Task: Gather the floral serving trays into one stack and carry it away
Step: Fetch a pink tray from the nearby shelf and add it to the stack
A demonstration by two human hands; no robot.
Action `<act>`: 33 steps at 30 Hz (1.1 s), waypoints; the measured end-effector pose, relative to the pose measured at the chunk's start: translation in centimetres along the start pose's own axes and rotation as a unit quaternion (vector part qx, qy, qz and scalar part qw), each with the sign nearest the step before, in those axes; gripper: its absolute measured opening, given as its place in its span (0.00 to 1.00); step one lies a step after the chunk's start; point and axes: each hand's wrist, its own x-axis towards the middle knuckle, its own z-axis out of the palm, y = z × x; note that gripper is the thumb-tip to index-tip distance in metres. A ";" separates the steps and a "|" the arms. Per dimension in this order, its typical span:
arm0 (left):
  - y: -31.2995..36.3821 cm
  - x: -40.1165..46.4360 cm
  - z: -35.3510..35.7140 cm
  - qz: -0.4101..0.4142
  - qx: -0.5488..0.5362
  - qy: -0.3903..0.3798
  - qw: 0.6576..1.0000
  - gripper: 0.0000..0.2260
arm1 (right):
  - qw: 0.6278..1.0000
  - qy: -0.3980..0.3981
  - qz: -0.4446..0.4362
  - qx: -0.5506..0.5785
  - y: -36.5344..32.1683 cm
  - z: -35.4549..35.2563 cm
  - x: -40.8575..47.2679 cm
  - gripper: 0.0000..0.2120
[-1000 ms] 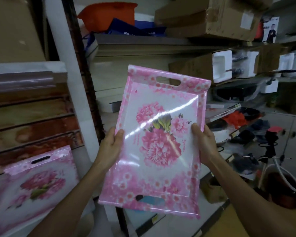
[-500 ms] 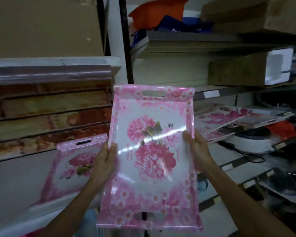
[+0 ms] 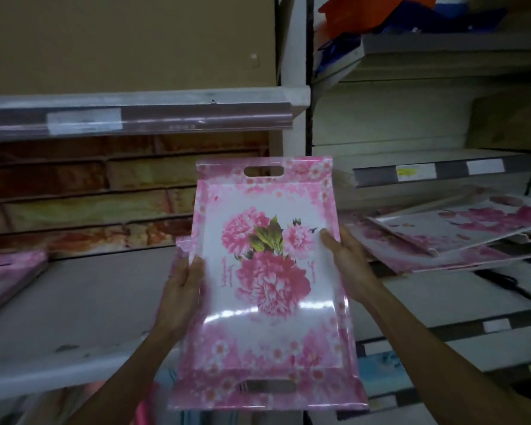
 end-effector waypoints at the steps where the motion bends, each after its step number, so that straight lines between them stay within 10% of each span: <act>1: -0.3 0.3 -0.6 -0.014 -0.005 0.001 1.000 0.22 | 1.000 -0.011 0.004 0.000 0.2 0.6 0.2 0.12; 13: -1.9 7.7 -4.3 -0.065 -0.029 0.084 0.994 0.14 | 0.990 -0.088 0.060 -0.098 3.5 4.8 2.4 0.19; 33: -9.4 11.6 -5.8 -0.129 0.034 0.011 0.991 0.16 | 0.970 -0.046 0.107 -0.212 10.1 9.2 4.9 0.17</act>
